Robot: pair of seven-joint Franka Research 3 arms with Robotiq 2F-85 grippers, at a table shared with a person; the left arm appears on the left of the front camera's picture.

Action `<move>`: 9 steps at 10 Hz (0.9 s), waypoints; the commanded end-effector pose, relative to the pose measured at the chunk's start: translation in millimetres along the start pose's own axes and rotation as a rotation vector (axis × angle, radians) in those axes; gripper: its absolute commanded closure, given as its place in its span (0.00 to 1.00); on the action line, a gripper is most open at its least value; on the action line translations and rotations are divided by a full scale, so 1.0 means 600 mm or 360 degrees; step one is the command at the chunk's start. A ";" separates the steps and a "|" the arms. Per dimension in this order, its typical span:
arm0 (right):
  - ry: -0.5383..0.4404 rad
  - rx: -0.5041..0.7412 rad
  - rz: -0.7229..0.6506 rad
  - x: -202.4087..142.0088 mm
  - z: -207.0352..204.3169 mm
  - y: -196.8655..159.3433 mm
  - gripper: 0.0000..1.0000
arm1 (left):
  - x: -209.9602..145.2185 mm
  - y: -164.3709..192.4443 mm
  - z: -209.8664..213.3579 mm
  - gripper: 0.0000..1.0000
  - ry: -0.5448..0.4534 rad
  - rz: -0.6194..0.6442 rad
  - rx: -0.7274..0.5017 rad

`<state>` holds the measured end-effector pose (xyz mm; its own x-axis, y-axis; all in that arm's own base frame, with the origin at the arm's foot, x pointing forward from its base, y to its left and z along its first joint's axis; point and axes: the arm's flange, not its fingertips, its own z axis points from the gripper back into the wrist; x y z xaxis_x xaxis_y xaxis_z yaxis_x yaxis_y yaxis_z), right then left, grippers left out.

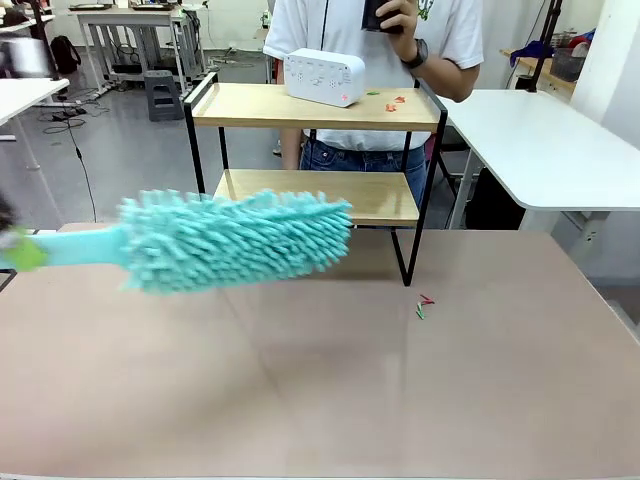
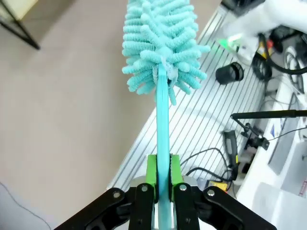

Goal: Clean the shelf.
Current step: Clean the specific tier of the Shelf with the Duster once objects are removed.

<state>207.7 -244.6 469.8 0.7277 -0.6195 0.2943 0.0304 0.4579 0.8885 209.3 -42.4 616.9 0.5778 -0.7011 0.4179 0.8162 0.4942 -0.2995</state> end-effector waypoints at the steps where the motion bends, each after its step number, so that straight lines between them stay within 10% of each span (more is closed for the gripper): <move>1: -0.0021 0.0026 0.0037 0.003 -0.001 0.002 0.00 | -0.111 0.010 0.049 0.87 -0.0422 0.0327 0.0198; 6: -0.0021 0.0026 0.0037 0.003 -0.001 0.002 0.00 | -0.286 0.067 0.093 0.87 -0.1185 0.1394 0.0269; 9: -0.0021 0.0026 0.0037 0.003 -0.001 0.002 0.00 | -0.232 0.195 0.060 0.87 -0.1030 0.1670 0.0204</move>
<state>207.6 -244.6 470.2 0.7269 -0.6203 0.2946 0.0319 0.4590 0.8879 186.7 159.1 567.9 0.7945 0.4448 0.4135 -0.0646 0.7389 -0.6707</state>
